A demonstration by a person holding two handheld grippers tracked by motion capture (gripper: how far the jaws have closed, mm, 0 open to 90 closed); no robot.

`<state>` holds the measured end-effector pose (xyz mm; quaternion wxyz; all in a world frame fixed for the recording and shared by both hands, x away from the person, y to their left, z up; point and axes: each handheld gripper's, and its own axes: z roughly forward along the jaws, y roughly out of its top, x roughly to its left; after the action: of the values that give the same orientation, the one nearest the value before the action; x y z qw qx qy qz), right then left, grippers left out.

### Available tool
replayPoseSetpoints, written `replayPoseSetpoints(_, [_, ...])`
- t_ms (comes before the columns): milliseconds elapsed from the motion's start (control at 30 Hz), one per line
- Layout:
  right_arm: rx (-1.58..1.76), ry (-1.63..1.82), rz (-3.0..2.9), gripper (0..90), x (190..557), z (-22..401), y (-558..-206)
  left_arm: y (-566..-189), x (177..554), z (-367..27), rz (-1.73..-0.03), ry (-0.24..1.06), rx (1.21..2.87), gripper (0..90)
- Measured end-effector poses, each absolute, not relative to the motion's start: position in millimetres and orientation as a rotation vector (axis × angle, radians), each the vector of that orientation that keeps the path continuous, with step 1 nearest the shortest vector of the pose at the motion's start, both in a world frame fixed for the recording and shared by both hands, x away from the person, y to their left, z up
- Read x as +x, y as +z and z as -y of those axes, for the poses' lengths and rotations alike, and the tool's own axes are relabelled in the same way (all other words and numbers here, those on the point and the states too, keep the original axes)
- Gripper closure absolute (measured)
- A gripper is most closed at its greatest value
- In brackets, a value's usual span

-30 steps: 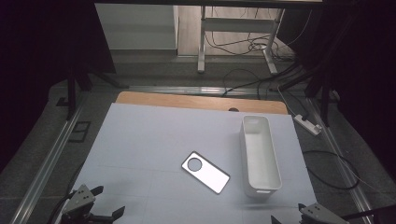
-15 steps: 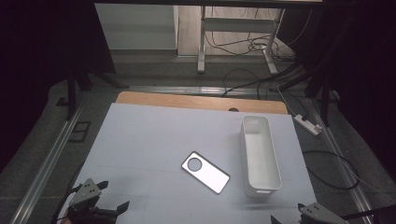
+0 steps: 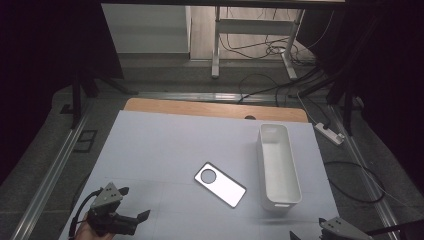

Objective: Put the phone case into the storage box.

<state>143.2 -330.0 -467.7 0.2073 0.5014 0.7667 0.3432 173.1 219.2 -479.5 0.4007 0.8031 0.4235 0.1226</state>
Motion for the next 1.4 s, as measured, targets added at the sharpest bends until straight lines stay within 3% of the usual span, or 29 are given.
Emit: replayPoseSetpoints(1400, [1.388, 0.941, -2.148, 0.0, 144, 329, -468, -471, 227, -149, -0.945, 0.219, 2.139, 0.0])
